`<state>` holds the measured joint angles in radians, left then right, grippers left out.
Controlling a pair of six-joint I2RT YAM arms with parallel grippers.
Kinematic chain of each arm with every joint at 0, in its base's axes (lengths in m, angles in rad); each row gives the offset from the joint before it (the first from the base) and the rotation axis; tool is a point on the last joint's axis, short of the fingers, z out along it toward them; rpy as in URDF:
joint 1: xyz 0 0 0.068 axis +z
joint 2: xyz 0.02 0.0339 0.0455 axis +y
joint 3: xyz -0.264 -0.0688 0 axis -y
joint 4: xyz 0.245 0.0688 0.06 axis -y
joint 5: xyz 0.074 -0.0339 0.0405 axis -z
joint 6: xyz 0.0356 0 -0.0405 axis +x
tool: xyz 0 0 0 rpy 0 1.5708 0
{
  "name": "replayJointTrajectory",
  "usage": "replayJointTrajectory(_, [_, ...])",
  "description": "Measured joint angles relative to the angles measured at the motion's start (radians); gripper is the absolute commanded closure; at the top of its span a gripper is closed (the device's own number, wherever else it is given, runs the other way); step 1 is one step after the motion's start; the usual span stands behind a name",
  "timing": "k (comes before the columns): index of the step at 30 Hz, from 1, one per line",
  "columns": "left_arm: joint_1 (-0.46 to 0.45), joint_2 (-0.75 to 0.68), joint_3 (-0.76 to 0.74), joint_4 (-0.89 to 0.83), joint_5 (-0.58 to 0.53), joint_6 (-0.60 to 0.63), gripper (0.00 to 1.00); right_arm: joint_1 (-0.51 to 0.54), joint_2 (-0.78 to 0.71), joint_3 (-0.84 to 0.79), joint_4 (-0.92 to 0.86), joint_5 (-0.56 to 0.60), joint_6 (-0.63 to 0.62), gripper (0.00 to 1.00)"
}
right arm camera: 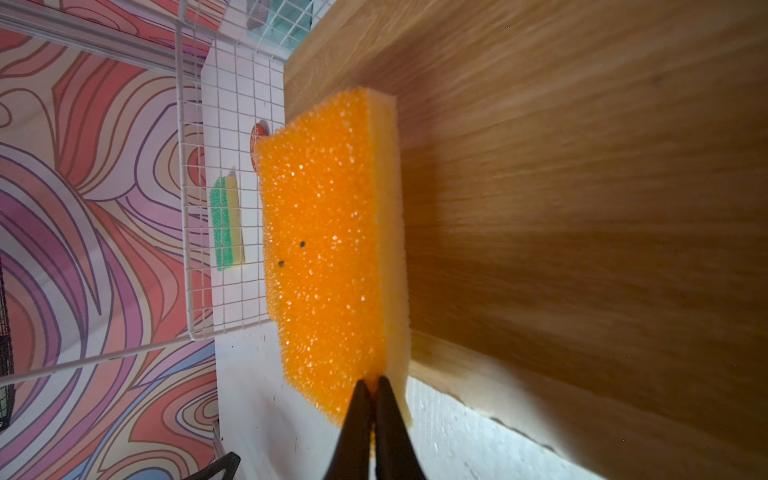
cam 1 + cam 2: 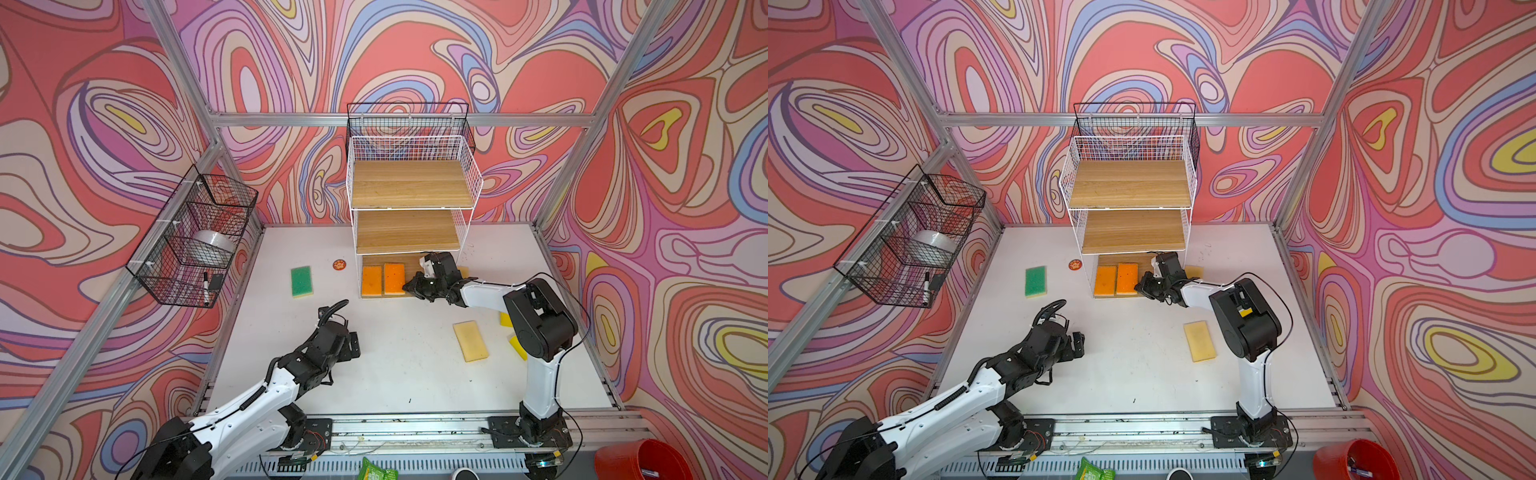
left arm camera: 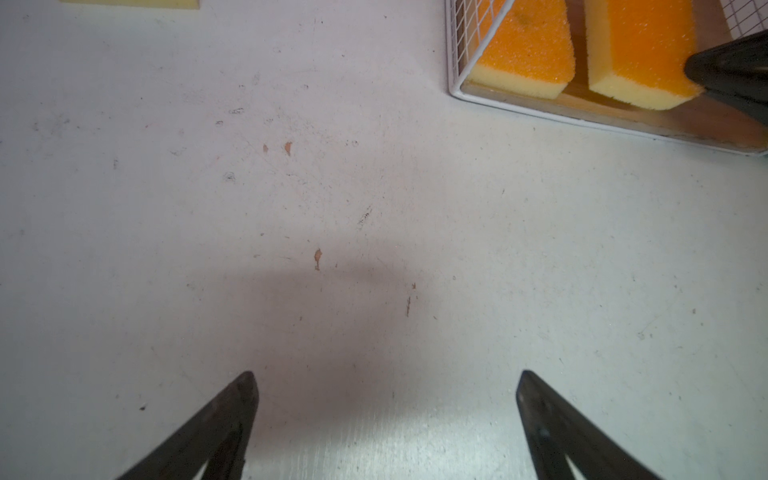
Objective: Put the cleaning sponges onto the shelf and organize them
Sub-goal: 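Lower orange sponge beside the first one and open right gripper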
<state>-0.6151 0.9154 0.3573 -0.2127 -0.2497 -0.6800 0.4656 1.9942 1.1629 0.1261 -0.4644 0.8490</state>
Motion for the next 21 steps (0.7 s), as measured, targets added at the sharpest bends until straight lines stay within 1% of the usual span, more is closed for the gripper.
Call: replayJointTrajectory(21, [0.000,0.000,0.000,0.000,0.008,0.004,0.02,0.000,0.061,0.025,0.019,-0.006,0.004,1.00])
